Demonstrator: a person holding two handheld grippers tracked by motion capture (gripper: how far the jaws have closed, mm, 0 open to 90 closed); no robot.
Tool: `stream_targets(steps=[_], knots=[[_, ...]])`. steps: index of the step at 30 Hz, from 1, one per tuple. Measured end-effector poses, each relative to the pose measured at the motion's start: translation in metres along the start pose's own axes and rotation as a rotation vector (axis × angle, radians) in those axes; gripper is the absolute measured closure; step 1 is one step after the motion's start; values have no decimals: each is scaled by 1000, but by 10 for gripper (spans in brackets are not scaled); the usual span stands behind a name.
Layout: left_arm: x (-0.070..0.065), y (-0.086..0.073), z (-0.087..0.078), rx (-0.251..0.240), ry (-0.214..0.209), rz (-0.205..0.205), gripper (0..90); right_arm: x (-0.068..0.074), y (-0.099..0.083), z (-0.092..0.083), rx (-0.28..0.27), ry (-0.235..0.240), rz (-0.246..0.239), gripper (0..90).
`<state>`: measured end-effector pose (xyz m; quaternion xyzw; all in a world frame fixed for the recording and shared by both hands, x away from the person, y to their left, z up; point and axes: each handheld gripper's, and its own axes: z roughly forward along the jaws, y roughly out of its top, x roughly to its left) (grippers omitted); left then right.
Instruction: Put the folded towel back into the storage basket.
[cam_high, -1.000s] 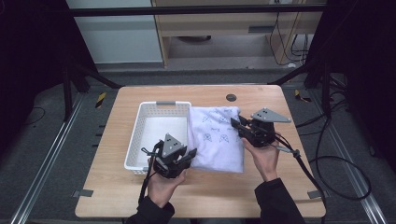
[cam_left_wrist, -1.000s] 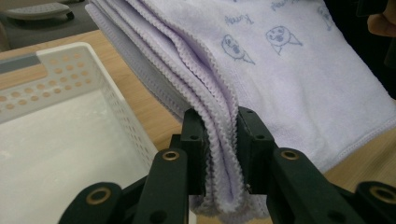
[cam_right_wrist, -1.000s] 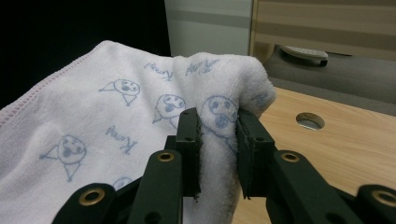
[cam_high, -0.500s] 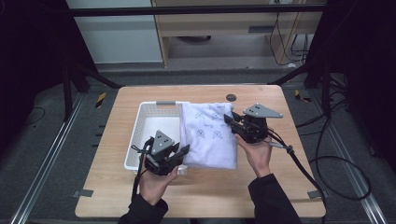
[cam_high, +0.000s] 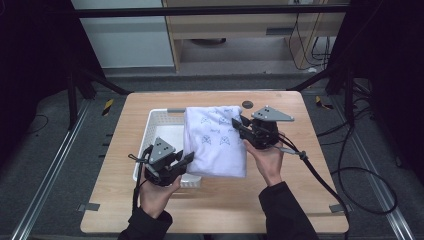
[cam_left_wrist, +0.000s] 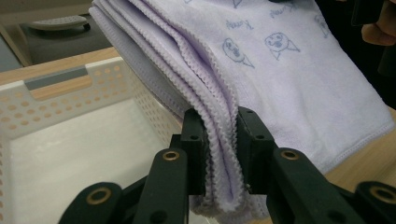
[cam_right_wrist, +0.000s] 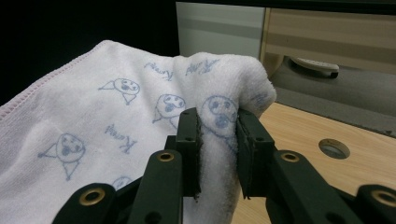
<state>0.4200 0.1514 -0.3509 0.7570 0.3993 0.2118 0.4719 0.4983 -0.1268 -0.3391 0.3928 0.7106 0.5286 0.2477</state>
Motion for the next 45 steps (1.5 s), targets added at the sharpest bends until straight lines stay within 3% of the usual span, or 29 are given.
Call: stream_targets(steps=[20, 33, 36, 45], knots=[[26, -4, -19, -11, 46, -25, 735, 24, 12, 27, -6, 24, -20, 733], [36, -8, -23, -17, 66, -41, 735, 27, 8, 38, -17, 53, 19, 733], [39, -10, -24, -16, 80, -45, 736, 35, 11, 42, -14, 35, -23, 733], [58, -12, -36, -29, 94, -82, 736, 47, 18, 57, -21, 62, -26, 733]])
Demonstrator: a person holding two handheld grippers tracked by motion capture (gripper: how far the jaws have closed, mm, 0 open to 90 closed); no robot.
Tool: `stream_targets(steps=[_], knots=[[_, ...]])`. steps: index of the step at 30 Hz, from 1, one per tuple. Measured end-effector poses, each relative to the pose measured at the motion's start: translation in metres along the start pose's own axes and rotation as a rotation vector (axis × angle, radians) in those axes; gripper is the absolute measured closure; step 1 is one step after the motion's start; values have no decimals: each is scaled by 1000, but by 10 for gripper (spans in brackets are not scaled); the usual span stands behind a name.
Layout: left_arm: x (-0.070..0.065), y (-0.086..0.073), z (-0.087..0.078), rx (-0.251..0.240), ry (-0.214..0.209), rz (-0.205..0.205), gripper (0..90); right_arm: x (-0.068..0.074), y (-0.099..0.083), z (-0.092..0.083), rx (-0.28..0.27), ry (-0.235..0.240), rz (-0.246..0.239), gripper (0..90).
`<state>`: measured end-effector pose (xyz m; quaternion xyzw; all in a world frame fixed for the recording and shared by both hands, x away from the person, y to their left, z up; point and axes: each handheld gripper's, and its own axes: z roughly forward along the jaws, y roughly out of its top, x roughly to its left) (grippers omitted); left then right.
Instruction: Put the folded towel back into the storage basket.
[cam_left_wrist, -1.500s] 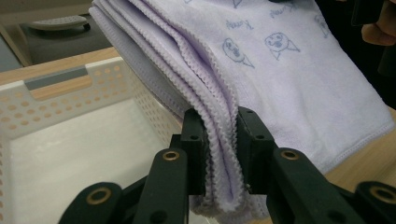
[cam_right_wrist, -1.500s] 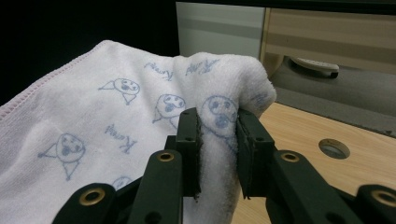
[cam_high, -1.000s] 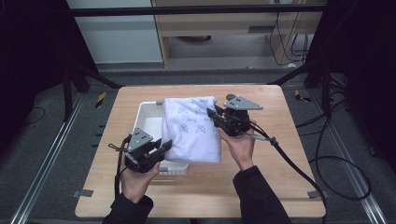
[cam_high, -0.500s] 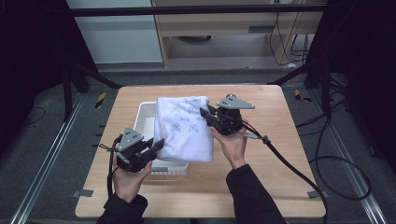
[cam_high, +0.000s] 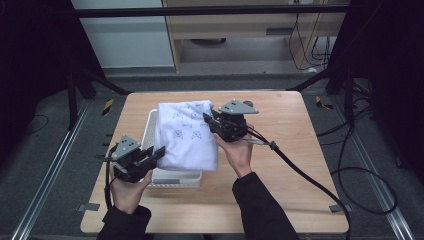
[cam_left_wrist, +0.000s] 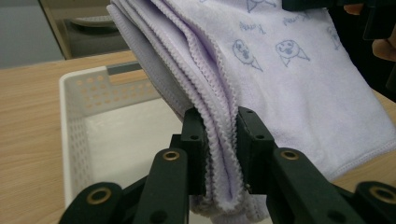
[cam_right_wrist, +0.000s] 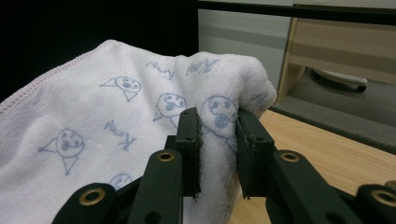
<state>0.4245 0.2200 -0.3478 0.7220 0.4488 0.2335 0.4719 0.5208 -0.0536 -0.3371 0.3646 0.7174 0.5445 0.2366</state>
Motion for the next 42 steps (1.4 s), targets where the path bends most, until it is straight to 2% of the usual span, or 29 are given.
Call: stream_targets(steps=[3, 10, 19, 23, 32, 42], knots=[[7, -1, -4, 1, 16, -3, 736, 7, 2, 10, 2, 3, -14, 734], [23, -5, -7, 8, 39, -23, 736, 16, 5, 26, 7, 16, -12, 733], [37, -9, -5, 16, 59, -52, 736, 21, 4, 46, 18, 26, -4, 733], [44, -12, -1, 30, 76, -61, 736, 25, 3, 55, 21, 21, -18, 733], [52, -16, 7, 44, 88, -70, 736, 22, -4, 69, 49, 21, -3, 733], [59, -25, 19, 89, 115, -71, 736, 22, -17, 84, 82, 14, 2, 731]])
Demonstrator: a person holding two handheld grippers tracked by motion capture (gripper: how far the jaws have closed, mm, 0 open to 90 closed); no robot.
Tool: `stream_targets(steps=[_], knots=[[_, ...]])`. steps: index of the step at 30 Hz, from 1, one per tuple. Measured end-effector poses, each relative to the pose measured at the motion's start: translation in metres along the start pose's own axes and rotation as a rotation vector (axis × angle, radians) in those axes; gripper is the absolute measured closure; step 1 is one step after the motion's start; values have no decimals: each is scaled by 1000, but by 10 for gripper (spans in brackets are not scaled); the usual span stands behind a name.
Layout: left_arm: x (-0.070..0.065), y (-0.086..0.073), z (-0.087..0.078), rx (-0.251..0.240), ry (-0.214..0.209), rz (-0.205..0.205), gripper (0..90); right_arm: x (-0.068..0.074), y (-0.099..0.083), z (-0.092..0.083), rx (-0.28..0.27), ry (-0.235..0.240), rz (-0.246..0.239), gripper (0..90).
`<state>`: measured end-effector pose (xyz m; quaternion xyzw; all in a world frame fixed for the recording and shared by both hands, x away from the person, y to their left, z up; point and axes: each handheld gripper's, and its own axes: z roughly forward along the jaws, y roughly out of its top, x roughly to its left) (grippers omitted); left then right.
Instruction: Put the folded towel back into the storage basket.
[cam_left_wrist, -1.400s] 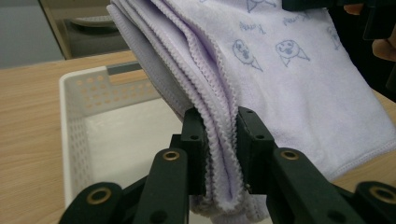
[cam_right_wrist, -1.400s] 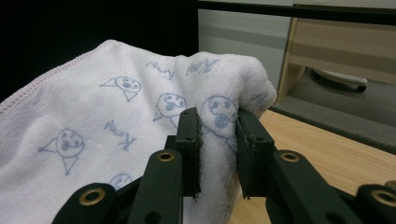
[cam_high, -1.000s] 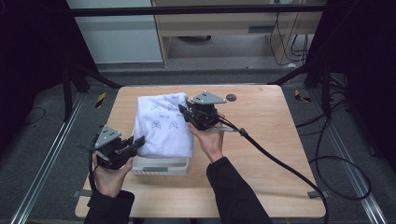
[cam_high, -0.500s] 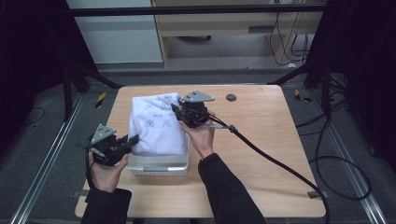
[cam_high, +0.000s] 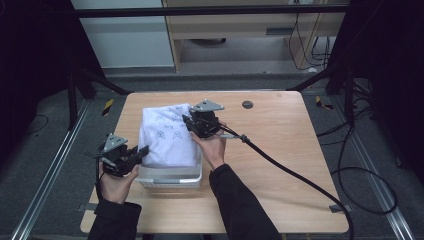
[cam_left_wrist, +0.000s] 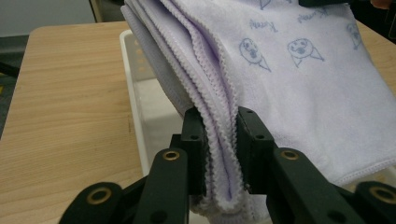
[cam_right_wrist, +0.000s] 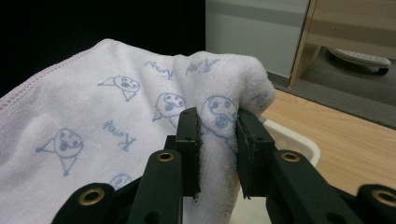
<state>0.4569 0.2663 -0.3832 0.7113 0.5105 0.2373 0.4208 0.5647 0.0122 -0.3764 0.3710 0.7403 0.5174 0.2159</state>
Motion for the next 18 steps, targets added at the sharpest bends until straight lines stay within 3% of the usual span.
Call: stream_targets(steps=[18], knots=[[2, -10, 19, 57, 30, 8, 736, 0, -18, 19, 56, -29, -15, 729]])
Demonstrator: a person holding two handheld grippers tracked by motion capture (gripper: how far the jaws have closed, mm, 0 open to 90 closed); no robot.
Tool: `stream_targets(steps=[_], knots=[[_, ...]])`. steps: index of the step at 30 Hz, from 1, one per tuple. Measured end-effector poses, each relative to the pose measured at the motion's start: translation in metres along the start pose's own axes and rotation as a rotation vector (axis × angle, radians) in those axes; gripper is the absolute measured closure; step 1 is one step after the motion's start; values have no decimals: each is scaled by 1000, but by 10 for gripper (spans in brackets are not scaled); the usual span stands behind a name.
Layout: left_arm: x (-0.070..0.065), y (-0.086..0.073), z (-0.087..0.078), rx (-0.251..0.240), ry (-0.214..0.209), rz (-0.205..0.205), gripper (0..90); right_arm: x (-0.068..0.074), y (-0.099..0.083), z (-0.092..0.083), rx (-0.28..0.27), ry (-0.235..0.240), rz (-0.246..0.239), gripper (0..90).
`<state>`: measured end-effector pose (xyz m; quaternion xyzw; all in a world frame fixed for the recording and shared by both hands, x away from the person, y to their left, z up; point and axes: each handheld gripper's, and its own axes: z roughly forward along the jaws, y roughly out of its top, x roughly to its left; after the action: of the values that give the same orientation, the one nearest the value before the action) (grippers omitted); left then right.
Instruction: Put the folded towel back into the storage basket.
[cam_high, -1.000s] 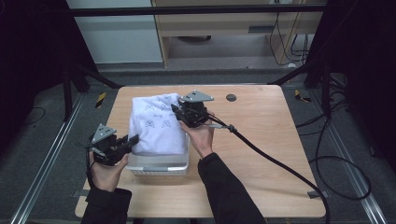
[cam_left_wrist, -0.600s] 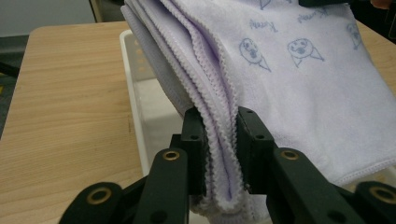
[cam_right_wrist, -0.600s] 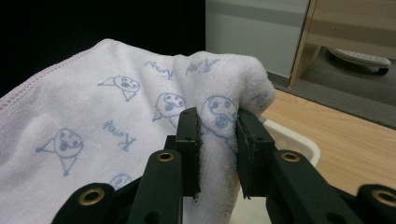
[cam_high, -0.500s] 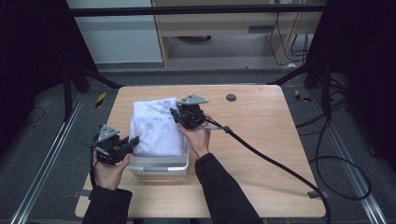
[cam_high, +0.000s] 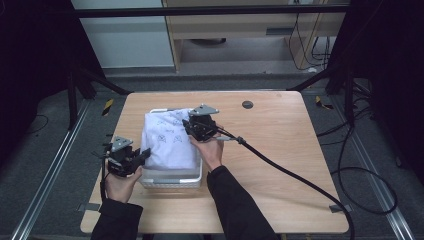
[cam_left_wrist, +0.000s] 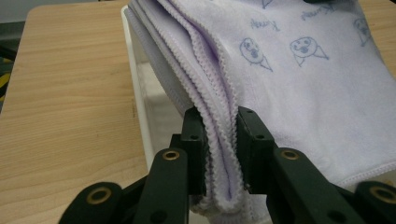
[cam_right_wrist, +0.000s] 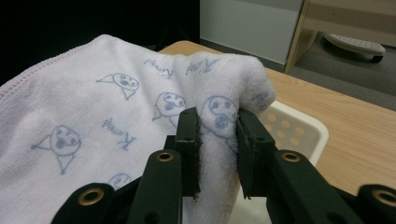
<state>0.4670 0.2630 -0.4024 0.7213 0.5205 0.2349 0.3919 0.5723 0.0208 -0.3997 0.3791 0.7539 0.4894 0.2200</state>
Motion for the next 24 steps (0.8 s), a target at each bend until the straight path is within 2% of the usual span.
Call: stream_targets(steps=[17, 24], knots=[[-2, -8, 16, 43, 10, 29, 735, 1, -16, 10, 49, -38, -6, 722], [0, -10, 22, 63, 10, 17, 733, 1, -21, 14, 63, -42, -10, 718]])
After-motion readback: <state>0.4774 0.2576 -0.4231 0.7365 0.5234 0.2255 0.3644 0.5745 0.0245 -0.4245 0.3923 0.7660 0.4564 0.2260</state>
